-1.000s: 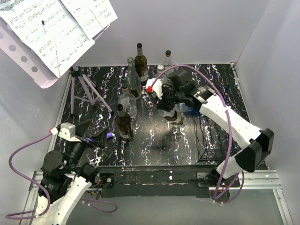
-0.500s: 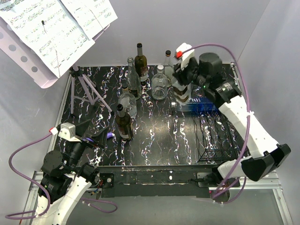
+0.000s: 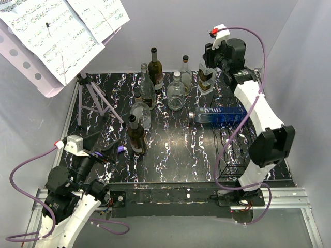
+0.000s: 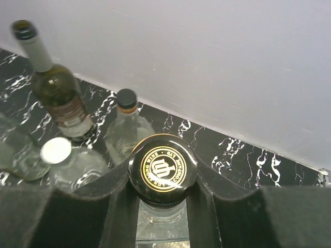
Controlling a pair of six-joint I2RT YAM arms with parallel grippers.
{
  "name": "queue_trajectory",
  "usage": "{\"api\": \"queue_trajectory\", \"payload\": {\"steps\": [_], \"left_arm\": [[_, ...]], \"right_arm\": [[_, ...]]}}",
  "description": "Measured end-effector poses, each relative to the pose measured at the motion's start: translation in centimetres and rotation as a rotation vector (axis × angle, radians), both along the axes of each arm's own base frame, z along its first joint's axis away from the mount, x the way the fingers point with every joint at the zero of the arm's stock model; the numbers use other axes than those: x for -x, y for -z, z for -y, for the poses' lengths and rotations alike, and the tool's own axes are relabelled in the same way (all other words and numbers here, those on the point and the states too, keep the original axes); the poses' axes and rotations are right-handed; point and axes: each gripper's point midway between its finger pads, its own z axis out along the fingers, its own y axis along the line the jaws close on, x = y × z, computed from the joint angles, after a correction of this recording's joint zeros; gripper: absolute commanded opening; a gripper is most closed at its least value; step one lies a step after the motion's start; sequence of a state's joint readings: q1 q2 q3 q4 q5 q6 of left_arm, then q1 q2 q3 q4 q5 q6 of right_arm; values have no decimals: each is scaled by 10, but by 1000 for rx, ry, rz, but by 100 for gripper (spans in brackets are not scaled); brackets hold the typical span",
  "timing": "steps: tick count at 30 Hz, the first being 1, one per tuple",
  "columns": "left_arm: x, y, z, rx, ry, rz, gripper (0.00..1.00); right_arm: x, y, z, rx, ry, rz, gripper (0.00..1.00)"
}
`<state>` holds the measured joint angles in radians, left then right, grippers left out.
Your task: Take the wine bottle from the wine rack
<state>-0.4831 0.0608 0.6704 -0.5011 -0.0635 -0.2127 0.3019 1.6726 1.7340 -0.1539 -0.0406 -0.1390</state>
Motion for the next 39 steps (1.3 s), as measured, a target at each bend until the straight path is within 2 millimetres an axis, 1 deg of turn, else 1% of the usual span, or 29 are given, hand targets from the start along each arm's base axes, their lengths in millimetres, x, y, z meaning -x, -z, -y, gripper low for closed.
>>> {"api": "queue_trajectory", "payload": {"steps": [1,3,6,10,14,15,16,19,21,25,29,30,32,34,36,38,39], "left_arm": [[0,0,0,0,0,0,98],[0,0,0,0,0,0,98],[0,0,0,0,0,0,98],[0,0,0,0,0,0,98],[0,0,0,0,0,0,98],[0,0,0,0,0,0,98],[0,0,0,0,0,0,98],[0,0,0,0,-1,0,98],[0,0,0,0,-2,-1,98],[0,0,0,0,-3,-1,98],[-1,1,0,-1,-4,-3,98],[-1,1,0,-2,-4,-5,98],[-1,1,0,-2,-3,-4,98],[-1,1,0,-3,-4,-6,98],[-2,1,0,-4,-4,-8,98],[-2,2,0,-4,-4,-9,98],[-2,2,0,-4,-4,-9,98]], "right_arm": [[-10,5,0,-9,8,-7,1],[-31,18,6,-29,32,-16,1],[-52,45,13,-47,61,-55,1],[-69,76,19,-60,85,-102,1],[-82,96,20,-73,94,-122,1],[-84,99,21,-78,97,-122,4],[-85,99,21,-83,98,-119,9],[-88,96,21,-93,99,-94,19],[-90,93,21,-99,104,-76,24],[-92,98,25,-98,127,-68,25],[-91,114,30,-86,153,-95,25],[-91,122,32,-80,162,-110,34],[-92,126,33,-82,167,-114,48],[-93,128,34,-92,171,-109,55],[-96,122,34,-109,173,-78,62],[-98,114,34,-122,172,-46,73],[-99,111,34,-128,171,-33,77]]}}
